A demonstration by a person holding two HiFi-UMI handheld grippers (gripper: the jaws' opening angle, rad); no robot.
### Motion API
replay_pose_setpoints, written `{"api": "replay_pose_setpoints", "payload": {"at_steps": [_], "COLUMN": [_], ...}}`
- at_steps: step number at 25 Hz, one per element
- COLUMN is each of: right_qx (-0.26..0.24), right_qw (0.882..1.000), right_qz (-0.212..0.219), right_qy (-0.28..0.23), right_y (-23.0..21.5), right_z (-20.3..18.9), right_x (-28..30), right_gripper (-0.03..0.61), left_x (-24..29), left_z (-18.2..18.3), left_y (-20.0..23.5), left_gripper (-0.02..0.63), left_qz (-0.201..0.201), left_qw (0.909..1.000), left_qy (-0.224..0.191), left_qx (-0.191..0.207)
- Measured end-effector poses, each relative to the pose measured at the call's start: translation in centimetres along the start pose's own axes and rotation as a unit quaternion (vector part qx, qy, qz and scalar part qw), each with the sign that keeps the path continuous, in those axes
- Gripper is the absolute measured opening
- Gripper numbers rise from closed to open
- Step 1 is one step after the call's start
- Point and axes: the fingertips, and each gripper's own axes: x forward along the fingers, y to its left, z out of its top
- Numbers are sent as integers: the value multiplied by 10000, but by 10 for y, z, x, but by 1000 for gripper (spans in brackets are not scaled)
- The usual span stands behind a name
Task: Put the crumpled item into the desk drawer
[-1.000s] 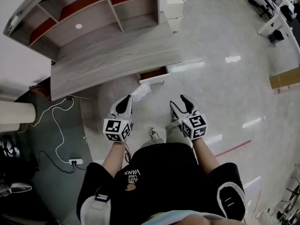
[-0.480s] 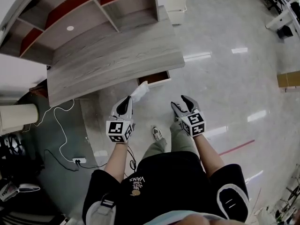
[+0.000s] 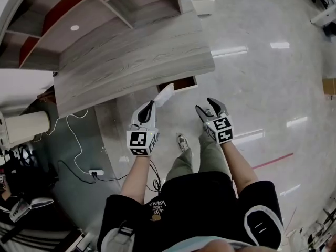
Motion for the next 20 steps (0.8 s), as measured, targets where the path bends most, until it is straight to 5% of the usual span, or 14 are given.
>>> {"api": "replay_pose_setpoints", "payload": {"at_steps": [11,20], "right_qx": [60,145], "right_qw": [9998,9997], "right_qz": [76,76], "right_qy": [160,170], "right_y": [-22,-38], "right_z": [-13,-20], "right_x": [25,44], "right_gripper": [212,212], "left_x": [29,55], "left_z": [6,-13], "left_y": [-12,-15], "left_gripper": [52,54], "left_qz": [283,152], "left_qw": [9920,9872], "left_qy": [90,329], "left_qx": [1229,1555]}}
